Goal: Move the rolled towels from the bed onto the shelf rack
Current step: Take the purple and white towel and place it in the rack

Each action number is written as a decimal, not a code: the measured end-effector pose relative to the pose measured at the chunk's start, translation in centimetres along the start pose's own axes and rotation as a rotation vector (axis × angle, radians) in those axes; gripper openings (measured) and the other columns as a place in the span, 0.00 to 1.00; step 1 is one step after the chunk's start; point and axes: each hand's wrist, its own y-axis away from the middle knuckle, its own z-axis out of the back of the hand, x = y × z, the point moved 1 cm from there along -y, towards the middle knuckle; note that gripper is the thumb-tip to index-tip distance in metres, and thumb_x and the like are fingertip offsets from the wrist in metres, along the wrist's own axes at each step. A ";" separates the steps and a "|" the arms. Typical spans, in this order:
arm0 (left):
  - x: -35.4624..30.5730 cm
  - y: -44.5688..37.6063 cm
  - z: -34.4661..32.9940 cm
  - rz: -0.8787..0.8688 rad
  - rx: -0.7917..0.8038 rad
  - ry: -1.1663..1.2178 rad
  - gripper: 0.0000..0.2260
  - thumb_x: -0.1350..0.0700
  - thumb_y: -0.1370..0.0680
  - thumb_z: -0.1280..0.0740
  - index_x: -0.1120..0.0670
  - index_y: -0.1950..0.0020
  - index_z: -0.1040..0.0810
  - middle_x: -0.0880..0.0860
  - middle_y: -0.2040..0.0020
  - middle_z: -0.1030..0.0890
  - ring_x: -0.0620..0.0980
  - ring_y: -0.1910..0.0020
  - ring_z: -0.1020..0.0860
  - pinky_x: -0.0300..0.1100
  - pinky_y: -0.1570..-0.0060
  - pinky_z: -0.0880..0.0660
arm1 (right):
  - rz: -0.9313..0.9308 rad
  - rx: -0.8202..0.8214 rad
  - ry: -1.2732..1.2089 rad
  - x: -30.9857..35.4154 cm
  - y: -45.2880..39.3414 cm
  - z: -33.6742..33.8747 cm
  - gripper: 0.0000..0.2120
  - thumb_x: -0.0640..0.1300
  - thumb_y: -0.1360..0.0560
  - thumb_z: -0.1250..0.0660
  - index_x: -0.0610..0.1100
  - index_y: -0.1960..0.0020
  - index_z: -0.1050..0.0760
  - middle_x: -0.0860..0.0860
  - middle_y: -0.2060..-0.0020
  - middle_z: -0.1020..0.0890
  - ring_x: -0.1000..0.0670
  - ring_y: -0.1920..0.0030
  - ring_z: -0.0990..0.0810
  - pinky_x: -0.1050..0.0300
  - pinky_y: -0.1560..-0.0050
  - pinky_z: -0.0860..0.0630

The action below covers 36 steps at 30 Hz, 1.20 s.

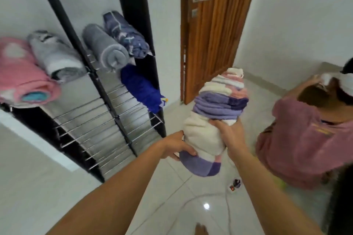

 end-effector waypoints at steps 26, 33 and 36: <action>9.3 -14.8 30.1 0.147 -0.602 1.012 0.12 0.63 0.24 0.36 0.52 0.45 0.34 0.54 0.44 0.25 0.55 0.52 0.23 0.59 0.49 0.22 | 0.085 0.693 0.664 -4.1 -23.3 -47.3 0.32 0.53 0.27 0.30 0.37 0.31 0.34 0.40 0.34 0.26 0.39 0.34 0.27 0.52 0.40 0.30; 10.5 -19.9 34.4 0.070 -0.857 0.841 0.30 0.65 0.25 0.39 0.49 0.25 0.40 0.54 0.32 0.28 0.58 0.36 0.25 0.57 0.36 0.27 | 0.170 0.923 0.903 -6.6 -25.4 -49.4 0.27 0.46 0.21 0.39 0.41 0.25 0.40 0.41 0.28 0.32 0.40 0.30 0.31 0.53 0.35 0.34; 10.5 -21.0 34.9 0.148 -0.866 0.674 0.27 0.61 0.25 0.37 0.52 0.27 0.37 0.53 0.35 0.27 0.57 0.36 0.26 0.56 0.36 0.27 | 0.177 0.931 0.968 -7.5 -25.5 -48.0 0.27 0.42 0.21 0.41 0.40 0.23 0.42 0.40 0.27 0.33 0.40 0.29 0.32 0.56 0.34 0.36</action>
